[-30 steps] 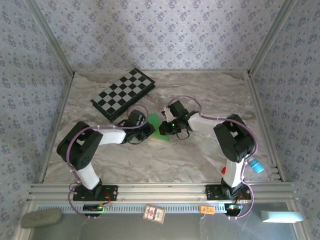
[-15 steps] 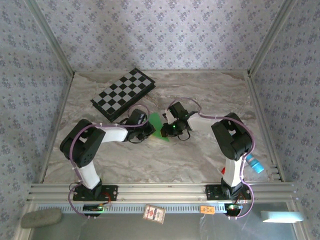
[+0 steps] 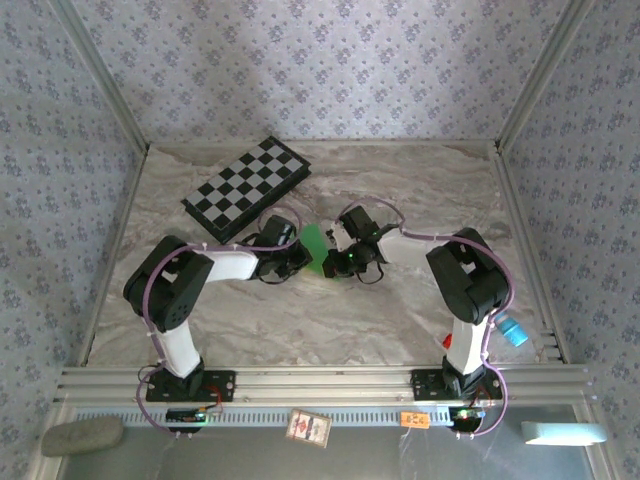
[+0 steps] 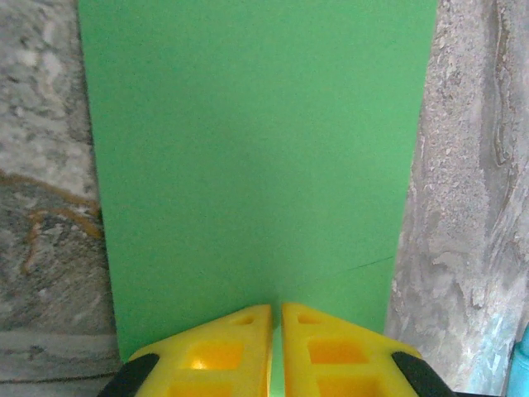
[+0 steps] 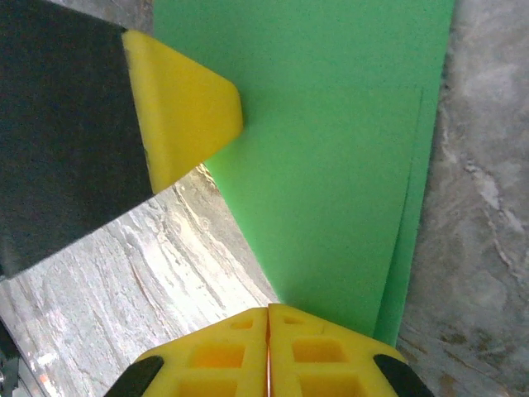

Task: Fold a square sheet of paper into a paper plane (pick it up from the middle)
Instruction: Fourth fold the wing at the center of the table.

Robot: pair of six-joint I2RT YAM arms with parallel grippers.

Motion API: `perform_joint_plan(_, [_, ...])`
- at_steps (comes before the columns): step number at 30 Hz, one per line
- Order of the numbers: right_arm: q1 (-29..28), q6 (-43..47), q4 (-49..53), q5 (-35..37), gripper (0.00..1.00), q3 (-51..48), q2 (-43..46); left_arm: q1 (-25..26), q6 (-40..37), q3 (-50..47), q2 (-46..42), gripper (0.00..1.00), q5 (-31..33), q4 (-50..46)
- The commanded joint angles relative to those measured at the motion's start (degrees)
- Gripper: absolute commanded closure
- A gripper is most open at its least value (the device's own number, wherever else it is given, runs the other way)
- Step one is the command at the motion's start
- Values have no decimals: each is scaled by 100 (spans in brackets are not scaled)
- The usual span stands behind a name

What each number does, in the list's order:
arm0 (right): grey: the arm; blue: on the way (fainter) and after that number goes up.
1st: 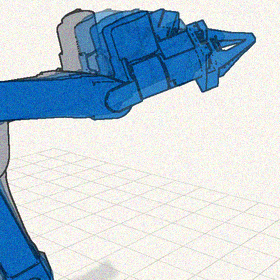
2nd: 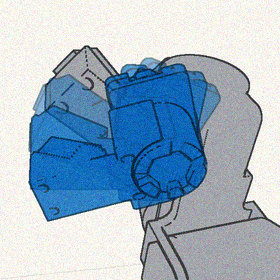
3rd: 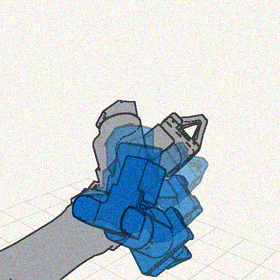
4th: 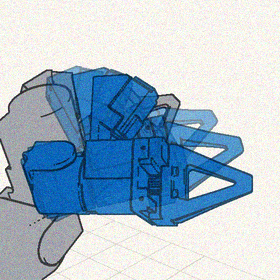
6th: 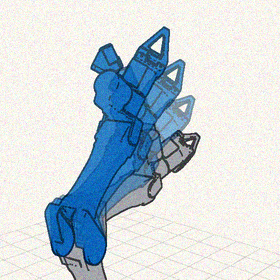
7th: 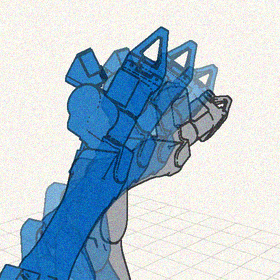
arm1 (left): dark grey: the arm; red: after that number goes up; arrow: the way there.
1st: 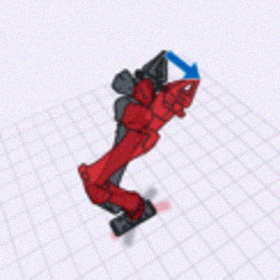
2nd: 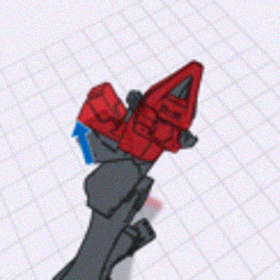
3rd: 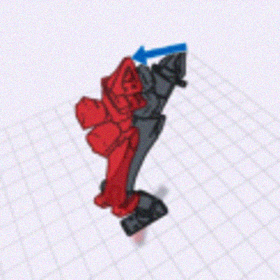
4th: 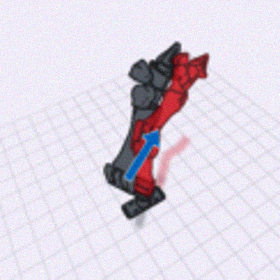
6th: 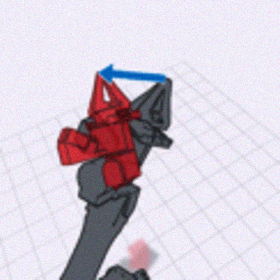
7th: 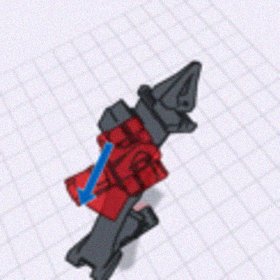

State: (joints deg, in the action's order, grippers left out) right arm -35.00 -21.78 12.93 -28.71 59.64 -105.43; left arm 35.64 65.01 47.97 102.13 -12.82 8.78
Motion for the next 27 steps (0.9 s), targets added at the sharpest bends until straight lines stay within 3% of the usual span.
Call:
perform_joint_plan(1, [26,42,341,135,91,-122,-42,-13,-128,11,178,89,17,-395])
perform_joint_plan(15, [213,-98,-271,-292,89,-446,611,-81,-653,220,117,87,-301,-333])
perform_joint_plan(27, [309,169,46,173,89,590,-484,-110,-554,163,-150,82,-371,-86])
